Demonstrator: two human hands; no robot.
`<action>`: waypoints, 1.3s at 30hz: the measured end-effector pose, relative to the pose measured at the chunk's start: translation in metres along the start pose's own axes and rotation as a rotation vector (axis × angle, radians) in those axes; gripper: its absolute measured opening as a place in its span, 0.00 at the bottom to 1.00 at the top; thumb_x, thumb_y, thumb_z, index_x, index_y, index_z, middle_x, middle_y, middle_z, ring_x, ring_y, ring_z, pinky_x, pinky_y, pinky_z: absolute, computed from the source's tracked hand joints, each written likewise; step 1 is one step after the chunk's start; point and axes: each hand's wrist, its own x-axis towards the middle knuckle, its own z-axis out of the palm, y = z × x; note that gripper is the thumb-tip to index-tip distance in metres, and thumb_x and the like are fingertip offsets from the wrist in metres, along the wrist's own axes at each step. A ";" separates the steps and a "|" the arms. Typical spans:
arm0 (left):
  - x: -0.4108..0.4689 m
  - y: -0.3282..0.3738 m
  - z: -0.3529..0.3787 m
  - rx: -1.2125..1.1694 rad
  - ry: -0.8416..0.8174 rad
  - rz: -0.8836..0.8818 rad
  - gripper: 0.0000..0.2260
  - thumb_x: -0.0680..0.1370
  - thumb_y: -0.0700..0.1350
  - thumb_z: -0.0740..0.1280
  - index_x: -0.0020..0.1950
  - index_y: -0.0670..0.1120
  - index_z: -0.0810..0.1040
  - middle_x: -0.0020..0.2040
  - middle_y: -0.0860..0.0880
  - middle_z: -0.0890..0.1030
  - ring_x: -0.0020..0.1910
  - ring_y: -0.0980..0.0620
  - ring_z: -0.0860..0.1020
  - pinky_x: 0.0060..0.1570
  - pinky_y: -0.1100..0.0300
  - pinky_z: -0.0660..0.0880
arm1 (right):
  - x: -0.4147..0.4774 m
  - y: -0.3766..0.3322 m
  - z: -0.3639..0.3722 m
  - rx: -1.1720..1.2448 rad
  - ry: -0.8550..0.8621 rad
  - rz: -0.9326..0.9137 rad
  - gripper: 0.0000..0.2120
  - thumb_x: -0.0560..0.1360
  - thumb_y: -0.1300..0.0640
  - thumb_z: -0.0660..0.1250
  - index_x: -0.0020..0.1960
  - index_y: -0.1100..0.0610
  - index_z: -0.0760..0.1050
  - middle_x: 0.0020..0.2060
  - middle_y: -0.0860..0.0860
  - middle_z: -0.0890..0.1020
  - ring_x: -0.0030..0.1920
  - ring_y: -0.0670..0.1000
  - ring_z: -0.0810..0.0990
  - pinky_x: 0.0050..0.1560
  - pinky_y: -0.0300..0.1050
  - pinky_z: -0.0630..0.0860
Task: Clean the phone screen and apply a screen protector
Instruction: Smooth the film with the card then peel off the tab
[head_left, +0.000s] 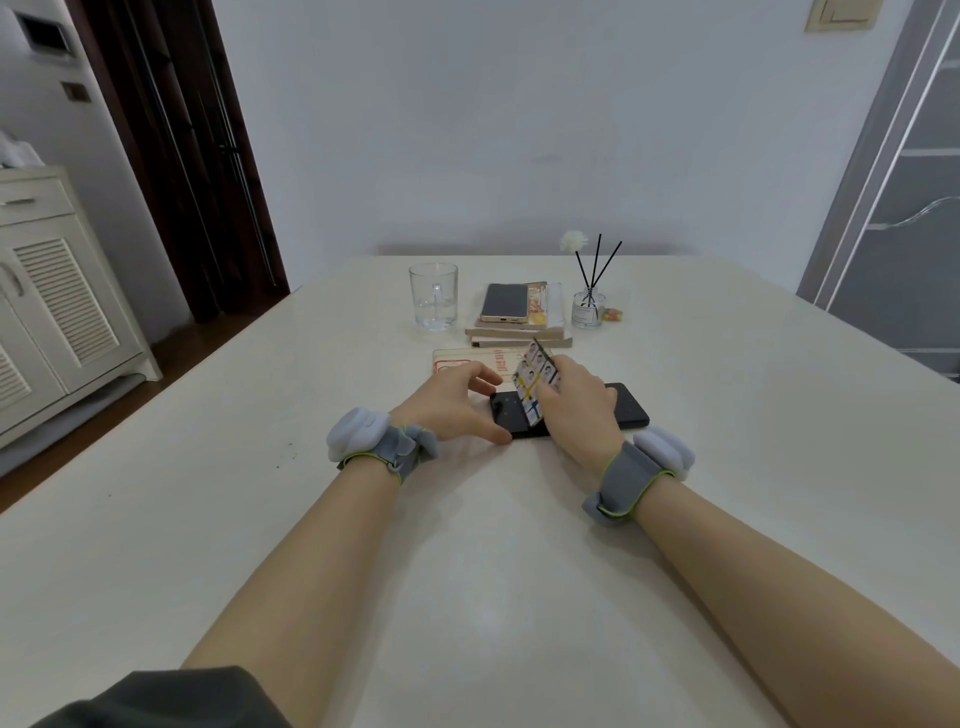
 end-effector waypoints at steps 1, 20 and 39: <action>0.000 0.000 0.000 0.000 0.000 0.000 0.30 0.64 0.48 0.78 0.62 0.51 0.72 0.60 0.54 0.77 0.57 0.56 0.72 0.55 0.64 0.65 | 0.001 0.003 -0.004 -0.001 0.020 0.020 0.12 0.78 0.57 0.55 0.59 0.56 0.70 0.58 0.55 0.79 0.59 0.60 0.74 0.60 0.52 0.61; 0.001 -0.002 0.002 -0.035 0.000 -0.010 0.28 0.64 0.47 0.78 0.62 0.51 0.73 0.59 0.53 0.78 0.56 0.56 0.72 0.54 0.64 0.64 | 0.001 0.005 0.004 -0.046 0.011 0.037 0.11 0.77 0.61 0.53 0.58 0.58 0.68 0.58 0.57 0.79 0.57 0.61 0.75 0.60 0.51 0.60; 0.001 -0.002 0.002 -0.048 0.005 -0.007 0.29 0.64 0.46 0.79 0.62 0.49 0.73 0.59 0.51 0.78 0.58 0.55 0.74 0.56 0.64 0.65 | 0.002 -0.005 0.013 -0.042 -0.092 -0.013 0.10 0.76 0.61 0.53 0.56 0.57 0.67 0.58 0.56 0.79 0.57 0.61 0.74 0.59 0.53 0.59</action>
